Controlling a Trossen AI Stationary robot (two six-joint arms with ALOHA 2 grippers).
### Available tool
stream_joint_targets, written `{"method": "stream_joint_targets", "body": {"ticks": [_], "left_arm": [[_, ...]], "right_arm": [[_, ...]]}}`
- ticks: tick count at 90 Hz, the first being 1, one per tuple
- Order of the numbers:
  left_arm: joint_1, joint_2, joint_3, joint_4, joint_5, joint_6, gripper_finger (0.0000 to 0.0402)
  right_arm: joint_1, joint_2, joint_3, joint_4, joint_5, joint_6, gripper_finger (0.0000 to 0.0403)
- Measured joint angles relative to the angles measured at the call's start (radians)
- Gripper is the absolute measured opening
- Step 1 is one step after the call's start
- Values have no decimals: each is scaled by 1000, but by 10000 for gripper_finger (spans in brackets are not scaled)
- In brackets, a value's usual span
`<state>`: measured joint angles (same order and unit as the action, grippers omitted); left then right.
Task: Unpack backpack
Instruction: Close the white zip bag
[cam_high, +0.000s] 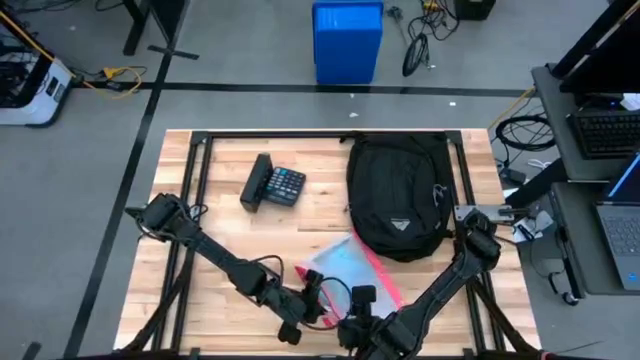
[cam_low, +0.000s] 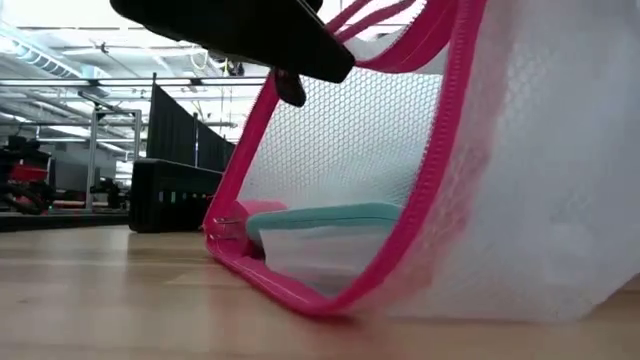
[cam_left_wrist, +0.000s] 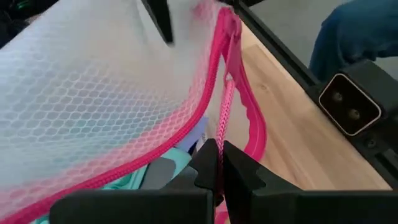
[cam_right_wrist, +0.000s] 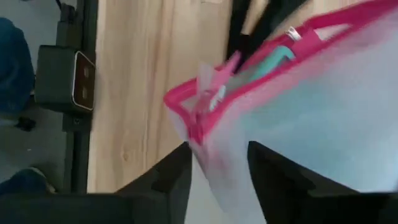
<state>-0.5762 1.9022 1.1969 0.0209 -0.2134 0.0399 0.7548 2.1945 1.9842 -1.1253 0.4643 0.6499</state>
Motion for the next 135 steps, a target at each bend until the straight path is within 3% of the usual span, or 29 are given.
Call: {"method": "stream_joint_targets", "body": {"ticks": [23, 32, 41, 46, 135], "left_arm": [[0, -2, 0, 4, 0, 1, 1], [1, -2, 0, 4, 0, 2, 1], [1, -2, 1, 4, -1, 2, 1], [1, -2, 2, 4, 0, 2, 1], [7, -8, 9, -97, 31, -88, 1]], "right_arm": [[-29, 29, 0, 23, -76, -47, 143], [-29, 29, 0, 22, -78, -42, 101], [-29, 29, 0, 15, -94, -61, 28], [-29, 29, 0, 12, -116, -64, 13], [19, -18, -1, -71, -31, 15, 0]]}}
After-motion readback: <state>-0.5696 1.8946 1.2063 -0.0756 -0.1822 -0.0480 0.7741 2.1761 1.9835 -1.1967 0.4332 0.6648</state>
